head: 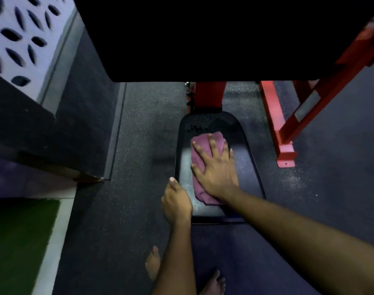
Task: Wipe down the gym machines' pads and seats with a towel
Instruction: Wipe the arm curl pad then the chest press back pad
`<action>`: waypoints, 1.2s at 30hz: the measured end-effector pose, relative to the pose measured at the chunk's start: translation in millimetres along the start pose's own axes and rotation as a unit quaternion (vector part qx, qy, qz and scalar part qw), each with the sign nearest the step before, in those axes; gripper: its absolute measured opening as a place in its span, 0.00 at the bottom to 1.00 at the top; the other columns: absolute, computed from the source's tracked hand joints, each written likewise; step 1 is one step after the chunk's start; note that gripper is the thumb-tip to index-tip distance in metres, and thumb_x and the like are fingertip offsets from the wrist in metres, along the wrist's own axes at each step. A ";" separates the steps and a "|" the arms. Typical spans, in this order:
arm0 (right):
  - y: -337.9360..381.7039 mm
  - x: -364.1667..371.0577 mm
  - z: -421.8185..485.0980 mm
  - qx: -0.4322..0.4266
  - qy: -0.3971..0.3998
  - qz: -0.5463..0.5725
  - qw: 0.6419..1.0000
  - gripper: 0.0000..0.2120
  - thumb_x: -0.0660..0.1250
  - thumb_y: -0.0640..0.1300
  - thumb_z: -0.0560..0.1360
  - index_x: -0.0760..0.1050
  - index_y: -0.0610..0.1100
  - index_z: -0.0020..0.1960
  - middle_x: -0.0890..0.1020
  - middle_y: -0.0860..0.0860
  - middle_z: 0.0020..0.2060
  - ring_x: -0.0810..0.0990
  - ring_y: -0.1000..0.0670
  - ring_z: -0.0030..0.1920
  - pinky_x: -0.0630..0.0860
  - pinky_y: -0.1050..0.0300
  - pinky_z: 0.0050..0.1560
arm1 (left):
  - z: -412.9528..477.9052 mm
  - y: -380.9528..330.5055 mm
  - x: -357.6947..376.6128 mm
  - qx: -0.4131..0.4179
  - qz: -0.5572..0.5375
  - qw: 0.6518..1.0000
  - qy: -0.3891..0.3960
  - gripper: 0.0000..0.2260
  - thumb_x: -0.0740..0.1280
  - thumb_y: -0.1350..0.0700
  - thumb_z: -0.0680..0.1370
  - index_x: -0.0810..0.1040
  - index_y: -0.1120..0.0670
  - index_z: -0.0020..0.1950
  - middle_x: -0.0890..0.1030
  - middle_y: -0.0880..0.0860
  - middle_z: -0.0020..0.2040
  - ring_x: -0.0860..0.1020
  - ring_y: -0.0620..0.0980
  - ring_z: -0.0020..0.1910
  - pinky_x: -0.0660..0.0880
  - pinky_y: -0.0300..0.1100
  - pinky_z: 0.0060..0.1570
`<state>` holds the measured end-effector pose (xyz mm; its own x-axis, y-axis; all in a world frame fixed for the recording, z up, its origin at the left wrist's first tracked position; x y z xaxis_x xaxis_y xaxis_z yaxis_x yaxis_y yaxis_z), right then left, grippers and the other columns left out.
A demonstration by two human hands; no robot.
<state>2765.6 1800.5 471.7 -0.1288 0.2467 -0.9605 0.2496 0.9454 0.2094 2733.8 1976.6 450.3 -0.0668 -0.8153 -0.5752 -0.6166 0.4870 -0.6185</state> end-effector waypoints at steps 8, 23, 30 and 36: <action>29.4 -9.0 -25.5 -0.190 0.026 0.029 0.981 0.25 0.55 0.60 0.82 0.60 0.63 0.79 0.58 0.50 0.81 0.59 0.31 0.77 0.69 0.37 0.68 | 3.2 7.2 -0.4 -0.015 -0.020 0.999 -0.040 0.25 0.50 0.42 0.85 0.79 0.55 0.66 0.80 0.64 0.60 0.77 0.65 0.59 0.73 0.55 0.59; 60.3 -8.2 14.4 -0.355 0.070 0.019 0.932 0.22 0.61 0.56 0.75 0.77 0.58 0.68 0.69 0.48 0.76 0.71 0.34 0.68 0.70 0.38 0.68 | 0.4 8.5 -3.2 -0.054 -0.032 0.996 -0.069 0.24 0.52 0.43 0.85 0.78 0.56 0.68 0.79 0.65 0.62 0.75 0.66 0.61 0.70 0.54 0.60; 22.8 -22.7 68.3 -0.315 0.073 0.018 0.946 0.25 0.58 0.56 0.75 0.74 0.58 0.72 0.66 0.47 0.78 0.68 0.37 0.73 0.63 0.40 0.76 | -4.8 8.7 -4.7 -0.064 -0.062 0.992 -0.085 0.26 0.49 0.43 0.86 0.76 0.59 0.69 0.77 0.64 0.65 0.74 0.64 0.64 0.68 0.53 0.62; 45.6 -18.9 13.6 -0.241 0.058 0.061 0.967 0.26 0.62 0.53 0.75 0.73 0.58 0.73 0.63 0.48 0.79 0.61 0.30 0.76 0.72 0.41 0.67 | -9.2 7.1 -8.4 -0.037 -0.067 0.991 -0.111 0.25 0.50 0.46 0.87 0.77 0.61 0.69 0.77 0.65 0.66 0.72 0.64 0.66 0.67 0.52 0.63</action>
<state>2792.4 1836.0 496.9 -0.2400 0.3581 -0.9023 -0.2021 0.8907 0.4072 2722.8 1984.0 455.7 0.1895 -0.7779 -0.5991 -0.6643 0.3477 -0.6617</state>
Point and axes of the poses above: each hand's wrist, its own z-axis towards the middle knuckle, its own x-axis out of the palm, y = z × x, the point moved 8 cm from there along z, towards the middle knuckle
